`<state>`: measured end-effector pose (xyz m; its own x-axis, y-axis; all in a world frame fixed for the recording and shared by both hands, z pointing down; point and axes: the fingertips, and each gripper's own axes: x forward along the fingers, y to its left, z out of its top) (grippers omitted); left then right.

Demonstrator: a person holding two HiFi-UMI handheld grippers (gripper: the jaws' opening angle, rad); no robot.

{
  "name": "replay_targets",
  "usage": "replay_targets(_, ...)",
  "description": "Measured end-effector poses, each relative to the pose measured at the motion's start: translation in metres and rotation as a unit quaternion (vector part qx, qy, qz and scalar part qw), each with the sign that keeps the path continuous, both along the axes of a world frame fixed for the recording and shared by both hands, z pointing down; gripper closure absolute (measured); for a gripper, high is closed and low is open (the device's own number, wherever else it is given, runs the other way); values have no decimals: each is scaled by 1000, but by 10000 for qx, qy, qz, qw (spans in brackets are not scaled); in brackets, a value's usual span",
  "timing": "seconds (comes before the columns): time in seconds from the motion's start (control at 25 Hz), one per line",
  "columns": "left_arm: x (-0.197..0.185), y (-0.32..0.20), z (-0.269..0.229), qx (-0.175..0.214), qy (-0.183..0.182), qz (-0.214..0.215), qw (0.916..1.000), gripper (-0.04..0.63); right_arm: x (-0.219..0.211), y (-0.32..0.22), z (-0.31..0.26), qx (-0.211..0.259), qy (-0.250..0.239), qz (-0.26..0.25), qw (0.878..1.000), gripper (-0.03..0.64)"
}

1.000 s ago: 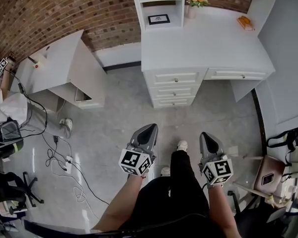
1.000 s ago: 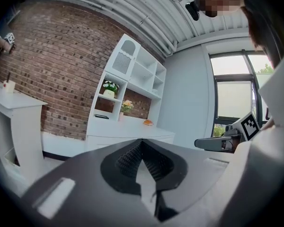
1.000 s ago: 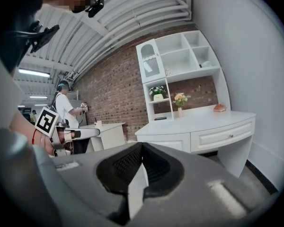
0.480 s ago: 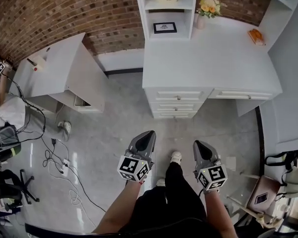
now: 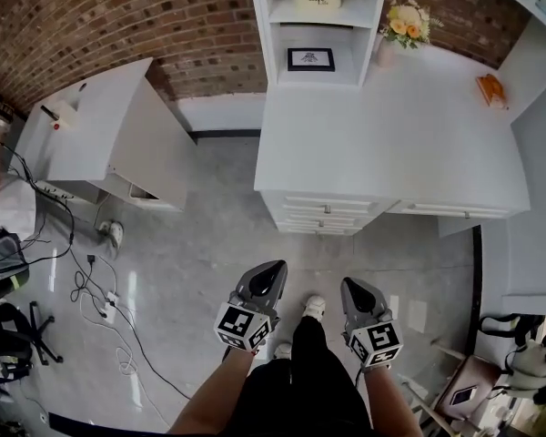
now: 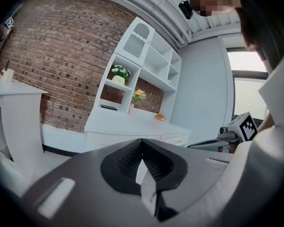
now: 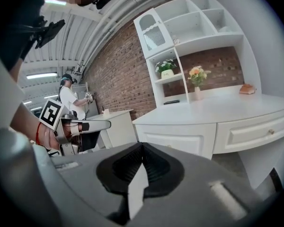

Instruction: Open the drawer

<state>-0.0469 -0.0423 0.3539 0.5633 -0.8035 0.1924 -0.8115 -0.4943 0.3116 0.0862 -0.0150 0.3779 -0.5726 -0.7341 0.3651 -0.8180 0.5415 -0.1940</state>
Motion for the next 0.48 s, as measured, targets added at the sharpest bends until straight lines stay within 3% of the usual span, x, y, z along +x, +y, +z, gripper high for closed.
replay_targets(0.48,26,-48,49,-358,-93,6,9993,594,-6,-58,52,-275,-74,-356,9990,617)
